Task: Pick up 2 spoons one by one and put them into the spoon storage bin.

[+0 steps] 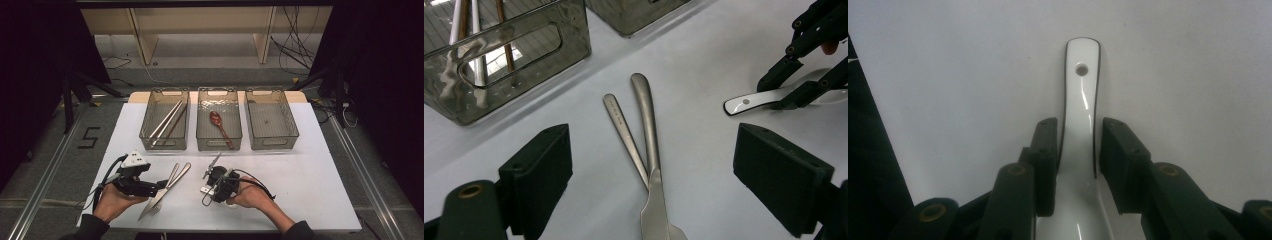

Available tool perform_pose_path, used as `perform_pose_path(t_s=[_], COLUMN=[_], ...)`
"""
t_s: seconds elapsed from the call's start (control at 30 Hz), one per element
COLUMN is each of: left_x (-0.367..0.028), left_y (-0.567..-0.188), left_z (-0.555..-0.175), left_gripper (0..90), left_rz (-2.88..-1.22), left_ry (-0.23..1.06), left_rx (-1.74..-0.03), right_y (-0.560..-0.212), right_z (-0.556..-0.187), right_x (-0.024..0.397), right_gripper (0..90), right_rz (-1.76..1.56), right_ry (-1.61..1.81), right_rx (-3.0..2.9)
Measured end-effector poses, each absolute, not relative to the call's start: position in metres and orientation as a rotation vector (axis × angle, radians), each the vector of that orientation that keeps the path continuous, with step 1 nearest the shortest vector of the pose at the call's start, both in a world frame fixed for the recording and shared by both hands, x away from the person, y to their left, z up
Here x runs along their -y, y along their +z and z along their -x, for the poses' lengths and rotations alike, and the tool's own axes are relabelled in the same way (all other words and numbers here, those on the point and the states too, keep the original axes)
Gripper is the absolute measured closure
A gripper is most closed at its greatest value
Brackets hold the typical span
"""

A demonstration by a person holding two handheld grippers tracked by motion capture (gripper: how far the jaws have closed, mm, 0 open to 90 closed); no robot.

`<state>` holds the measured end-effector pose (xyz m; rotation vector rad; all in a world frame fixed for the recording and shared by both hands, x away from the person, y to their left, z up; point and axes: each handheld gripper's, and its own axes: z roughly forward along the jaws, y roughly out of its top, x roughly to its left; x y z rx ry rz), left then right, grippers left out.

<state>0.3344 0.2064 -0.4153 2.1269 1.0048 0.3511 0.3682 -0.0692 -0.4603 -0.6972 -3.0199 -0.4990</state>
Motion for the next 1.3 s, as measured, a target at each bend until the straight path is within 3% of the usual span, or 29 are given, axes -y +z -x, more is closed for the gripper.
perform_pose_path(t_s=[1.3], left_x=[-0.207], left_y=[-0.415], left_z=[-0.334], left_gripper=[15.3], left_rz=[-2.129], left_ry=[0.354], left_rx=[-1.004], right_y=[-0.435], right_z=[-0.373], right_x=[0.083], right_gripper=[75.5], right_rz=[0.716], right_ry=[-0.596], right_rx=[3.016])
